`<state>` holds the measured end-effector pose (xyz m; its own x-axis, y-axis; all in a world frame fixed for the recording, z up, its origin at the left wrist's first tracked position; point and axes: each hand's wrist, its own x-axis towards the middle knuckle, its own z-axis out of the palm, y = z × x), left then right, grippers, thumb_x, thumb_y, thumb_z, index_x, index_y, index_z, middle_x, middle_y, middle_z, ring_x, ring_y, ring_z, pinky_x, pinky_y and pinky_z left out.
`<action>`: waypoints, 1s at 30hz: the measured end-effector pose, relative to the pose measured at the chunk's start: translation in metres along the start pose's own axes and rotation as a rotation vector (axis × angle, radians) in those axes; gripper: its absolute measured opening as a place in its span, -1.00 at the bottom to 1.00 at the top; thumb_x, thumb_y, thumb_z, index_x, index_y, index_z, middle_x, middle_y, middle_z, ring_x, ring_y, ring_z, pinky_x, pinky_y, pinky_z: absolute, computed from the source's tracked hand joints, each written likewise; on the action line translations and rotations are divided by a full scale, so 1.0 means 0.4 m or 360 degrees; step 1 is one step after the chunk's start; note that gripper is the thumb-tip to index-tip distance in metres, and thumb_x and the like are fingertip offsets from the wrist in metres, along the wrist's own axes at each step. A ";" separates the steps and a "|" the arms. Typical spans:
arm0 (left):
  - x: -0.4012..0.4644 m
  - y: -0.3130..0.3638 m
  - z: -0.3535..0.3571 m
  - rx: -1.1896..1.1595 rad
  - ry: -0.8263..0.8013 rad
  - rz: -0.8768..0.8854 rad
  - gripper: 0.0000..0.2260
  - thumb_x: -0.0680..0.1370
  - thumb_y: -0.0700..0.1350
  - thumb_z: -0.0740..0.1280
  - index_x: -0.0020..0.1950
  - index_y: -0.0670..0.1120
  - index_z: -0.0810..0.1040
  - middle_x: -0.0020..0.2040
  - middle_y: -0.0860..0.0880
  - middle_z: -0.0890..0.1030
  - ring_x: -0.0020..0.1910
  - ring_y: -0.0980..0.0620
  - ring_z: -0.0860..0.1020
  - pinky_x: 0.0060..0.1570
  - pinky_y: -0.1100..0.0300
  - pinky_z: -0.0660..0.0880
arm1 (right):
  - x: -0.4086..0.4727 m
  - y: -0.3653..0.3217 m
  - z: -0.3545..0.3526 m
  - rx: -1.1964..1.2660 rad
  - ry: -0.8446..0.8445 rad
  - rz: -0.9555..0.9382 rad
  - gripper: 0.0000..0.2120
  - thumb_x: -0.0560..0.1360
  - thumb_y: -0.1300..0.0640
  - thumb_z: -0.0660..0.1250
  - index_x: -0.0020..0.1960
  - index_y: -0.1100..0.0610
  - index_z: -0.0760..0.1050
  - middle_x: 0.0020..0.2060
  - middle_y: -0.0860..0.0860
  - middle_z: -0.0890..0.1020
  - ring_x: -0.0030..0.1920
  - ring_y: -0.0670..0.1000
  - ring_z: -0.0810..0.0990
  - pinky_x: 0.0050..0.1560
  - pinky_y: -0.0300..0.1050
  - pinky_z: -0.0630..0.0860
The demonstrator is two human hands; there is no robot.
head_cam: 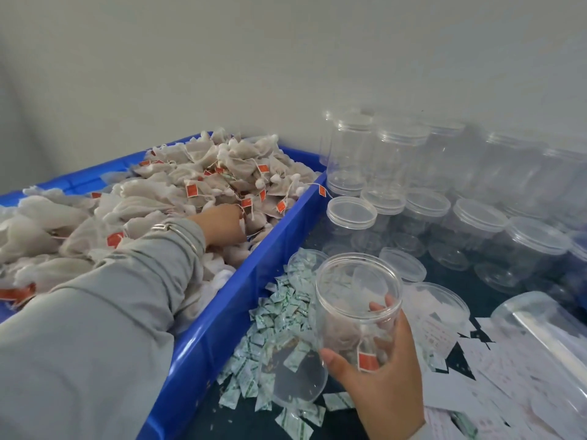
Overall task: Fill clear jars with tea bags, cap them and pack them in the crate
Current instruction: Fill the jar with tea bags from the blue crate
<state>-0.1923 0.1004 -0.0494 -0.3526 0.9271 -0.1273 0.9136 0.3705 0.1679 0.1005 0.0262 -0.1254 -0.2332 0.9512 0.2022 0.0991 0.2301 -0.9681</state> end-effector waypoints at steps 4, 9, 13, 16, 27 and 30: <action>0.018 0.007 0.027 -0.0032 0.0091 -0.0086 -0.62 0.51 0.00 0.36 0.21 -0.18 0.41 0.16 -0.14 0.55 0.10 -0.11 0.51 -0.06 0.17 0.31 | -0.001 0.014 0.006 -0.0011 0.0042 -0.0024 -0.07 -0.01 0.06 0.65 0.22 -0.29 0.26 0.18 -0.29 0.44 0.11 -0.32 0.49 -0.10 -0.45 0.44; 0.023 0.018 0.020 -0.0027 0.0069 -0.0207 -0.67 0.54 0.03 0.32 0.11 -0.23 0.51 -0.01 -0.13 0.56 -0.09 -0.04 0.47 -0.09 0.16 0.37 | -0.006 0.014 0.006 -0.0052 -0.0001 -0.0047 -0.01 -0.06 -0.09 0.61 0.23 -0.44 0.16 0.22 -0.34 0.41 0.22 -0.20 0.45 0.10 -0.18 0.51; 0.027 0.024 0.016 0.0253 -0.0095 -0.0227 -0.71 0.59 -0.03 0.20 0.16 -0.19 0.53 0.13 -0.13 0.57 0.16 -0.09 0.51 0.13 0.12 0.40 | -0.012 0.011 0.010 -0.0109 -0.0033 -0.0074 0.06 -0.08 -0.11 0.66 0.25 -0.41 0.14 0.25 -0.31 0.40 0.26 -0.09 0.46 0.22 0.11 0.49; 0.027 0.021 0.021 0.0312 -0.0106 -0.0161 -0.76 0.59 -0.05 0.19 0.07 -0.17 0.56 0.10 -0.11 0.59 0.09 -0.06 0.54 0.04 0.14 0.44 | -0.013 0.007 0.009 -0.0091 -0.0044 -0.0068 0.04 -0.06 -0.14 0.66 0.24 -0.42 0.13 0.24 -0.33 0.40 0.26 -0.10 0.46 0.22 0.05 0.49; -0.048 0.098 -0.062 -0.1568 0.0317 -0.0012 -0.90 0.45 -0.27 0.29 -0.27 -0.17 0.46 -0.40 -0.06 0.49 -0.42 0.02 0.39 -0.35 0.17 0.39 | 0.005 0.022 -0.006 -0.0054 -0.0039 -0.0025 0.00 -0.07 -0.06 0.60 0.29 -0.25 0.21 0.21 -0.29 0.42 0.13 -0.25 0.47 -0.10 -0.45 0.45; -0.097 0.144 -0.077 -0.2016 -0.0036 0.0219 -0.84 0.47 -0.37 0.23 -0.08 -0.13 0.48 -0.19 -0.15 0.49 -0.23 -0.07 0.42 -0.32 0.18 0.49 | 0.007 0.019 -0.008 -0.0060 -0.0031 -0.0011 -0.04 -0.06 -0.09 0.61 0.23 -0.35 0.22 0.19 -0.37 0.41 0.09 -0.36 0.45 -0.14 -0.47 0.47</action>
<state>-0.1323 0.0877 -0.0049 -0.2557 0.9655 -0.0490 0.1063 0.0785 0.9912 0.1037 0.0313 -0.1316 -0.2528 0.9455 0.2055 0.1339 0.2445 -0.9604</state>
